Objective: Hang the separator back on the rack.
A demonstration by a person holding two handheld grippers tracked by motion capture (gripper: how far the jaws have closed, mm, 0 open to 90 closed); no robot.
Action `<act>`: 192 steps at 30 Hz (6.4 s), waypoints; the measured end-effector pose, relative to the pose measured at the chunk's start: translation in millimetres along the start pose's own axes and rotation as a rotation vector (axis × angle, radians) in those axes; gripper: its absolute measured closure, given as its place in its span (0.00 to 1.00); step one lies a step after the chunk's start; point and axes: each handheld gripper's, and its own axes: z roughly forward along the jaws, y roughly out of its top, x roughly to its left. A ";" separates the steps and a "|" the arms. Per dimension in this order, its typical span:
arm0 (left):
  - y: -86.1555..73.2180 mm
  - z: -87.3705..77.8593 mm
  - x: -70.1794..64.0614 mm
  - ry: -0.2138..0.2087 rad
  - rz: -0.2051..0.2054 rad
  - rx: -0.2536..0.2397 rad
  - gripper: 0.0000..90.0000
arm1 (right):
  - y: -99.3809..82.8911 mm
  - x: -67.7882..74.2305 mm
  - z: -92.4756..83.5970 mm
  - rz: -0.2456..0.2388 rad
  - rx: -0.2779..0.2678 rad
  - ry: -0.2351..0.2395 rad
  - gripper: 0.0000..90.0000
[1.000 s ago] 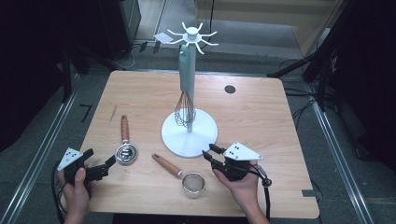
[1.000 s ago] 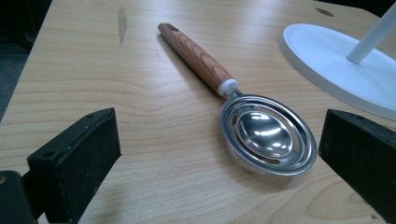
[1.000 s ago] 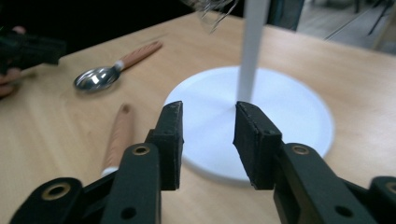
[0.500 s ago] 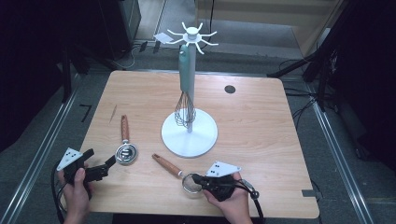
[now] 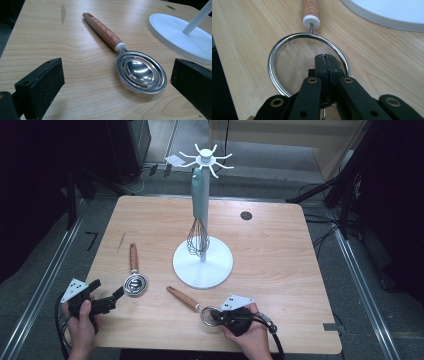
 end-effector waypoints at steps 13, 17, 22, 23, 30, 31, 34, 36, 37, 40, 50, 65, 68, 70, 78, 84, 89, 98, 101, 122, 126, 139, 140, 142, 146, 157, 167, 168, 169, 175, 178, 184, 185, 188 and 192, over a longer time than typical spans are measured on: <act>0.0 0.1 0.1 0.000 -0.001 0.000 0.00 | -14.9 -22.5 -20.0 0.014 0.012 -0.044 1.00; 0.0 0.1 0.1 0.000 -0.001 0.001 0.00 | -18.2 -28.3 -26.3 0.001 0.020 -0.065 1.00; 0.1 0.1 0.3 0.000 -0.001 0.001 0.00 | -20.4 -33.4 -32.4 -0.011 0.020 -0.078 1.00; 0.1 0.1 0.3 0.000 -0.001 0.001 0.00 | -20.0 -33.3 -33.4 -0.010 0.021 -0.078 0.98; 0.1 0.1 -0.1 0.003 0.001 0.003 0.00 | -9.3 -25.9 -39.8 -0.021 0.008 -0.069 0.85; 0.1 0.1 -0.1 0.003 0.001 0.003 0.00 | -7.5 -25.7 -39.9 -0.022 0.013 -0.067 0.84; 0.1 0.1 0.3 0.001 -0.001 0.002 0.00 | -1.6 -23.6 -39.9 -0.017 0.023 -0.069 0.79; 0.1 0.0 0.4 0.001 -0.001 0.002 0.00 | 7.2 -20.7 -38.7 -0.018 0.054 -0.075 0.77; 0.1 0.1 0.3 0.001 -0.002 0.002 0.00 | 7.2 -20.7 -38.7 -0.018 0.054 -0.075 0.77; 0.1 0.0 0.3 0.001 -0.001 0.001 0.00 | 17.3 -18.2 -37.5 -0.012 0.070 -0.066 0.74; 0.0 -0.1 0.2 0.003 -0.001 0.000 0.00 | 41.3 -17.9 -28.4 0.035 0.145 -0.063 0.68; 0.1 0.0 0.5 0.001 -0.001 0.002 0.00 | 76.1 -10.2 -0.2 -0.020 0.367 0.007 0.67; 0.2 0.0 0.4 0.001 -0.001 0.003 0.00 | 78.0 -10.3 7.0 -0.032 0.407 0.016 0.68; 0.2 0.1 0.3 0.000 -0.001 0.004 0.00 | 79.5 -10.2 13.9 -0.028 0.433 0.019 0.69; 0.2 0.2 0.1 0.002 0.000 0.005 0.00 | 81.5 -8.0 23.5 -0.007 0.463 0.019 0.72; 0.2 0.3 0.0 0.002 0.000 0.005 0.00 | 80.0 -10.3 26.5 -0.004 0.484 0.016 0.74; 0.3 0.3 0.1 0.001 0.001 0.007 0.00 | 77.5 -9.0 30.9 0.003 0.496 0.016 0.78; 0.3 0.2 0.3 -0.001 0.000 0.006 0.00 | 78.1 -5.7 22.6 0.000 0.439 0.030 0.79; 0.3 0.3 0.1 0.000 0.000 0.006 0.00 | 79.9 -6.2 14.4 0.004 0.398 0.030 0.79; 0.3 0.4 0.0 -0.001 0.001 0.007 0.00 | 71.0 -33.2 -19.4 0.094 0.206 -0.079 0.79; 0.4 0.4 0.3 -0.003 0.002 0.007 0.00 | 68.0 -38.8 -25.5 0.109 0.173 -0.104 0.79; 0.3 0.5 -0.2 -0.002 0.002 0.007 0.00 | 64.5 -48.2 -37.2 0.148 0.093 -0.122 0.79; 0.3 0.5 -0.1 -0.003 0.002 0.007 0.00 | 64.1 -49.6 -38.0 0.148 0.086 -0.131 0.79; 0.3 0.6 -0.1 -0.003 0.002 0.007 0.00 | 63.7 -51.0 -40.2 0.162 0.073 -0.142 0.79; 0.4 0.6 -0.1 -0.003 0.002 0.008 0.00 | 63.4 -52.9 -45.1 0.162 0.048 -0.156 0.79; 0.4 0.6 -0.2 -0.002 0.004 0.009 0.00 | 65.1 -54.2 -60.3 0.179 -0.060 -0.228 0.79; 0.4 0.6 -0.3 -0.001 0.004 0.009 0.00 | 71.7 -45.0 -75.6 0.129 -0.188 -0.245 0.79; 0.4 0.6 -0.3 -0.001 0.004 0.009 0.00 | 71.7 -45.0 -75.6 0.129 -0.188 -0.245 0.79; 0.4 0.5 -0.2 -0.001 0.004 0.009 0.00 | 72.7 -43.9 -78.7 0.132 -0.220 -0.252 0.79; 0.4 0.5 -0.2 0.000 0.004 0.009 0.00 | 74.4 -39.2 -83.7 0.106 -0.269 -0.272 0.79; 0.3 0.5 -0.2 0.000 0.003 0.007 0.00 | 76.0 -36.9 -86.0 0.113 -0.293 -0.261 0.79; 0.2 0.5 -0.2 0.000 0.002 0.006 0.00 | 78.2 -35.4 -93.0 0.124 -0.335 -0.259 0.79; 0.3 0.5 -0.2 0.001 0.002 0.006 0.00 | 78.4 -35.5 -94.4 0.125 -0.343 -0.259 0.79; 0.3 0.5 -0.4 0.001 0.003 0.006 0.00 | 79.1 -34.1 -99.5 0.122 -0.369 -0.270 0.79; 0.3 0.5 -0.4 0.002 0.003 0.007 0.00 | 81.3 -29.6 -106.2 0.106 -0.412 -0.285 0.79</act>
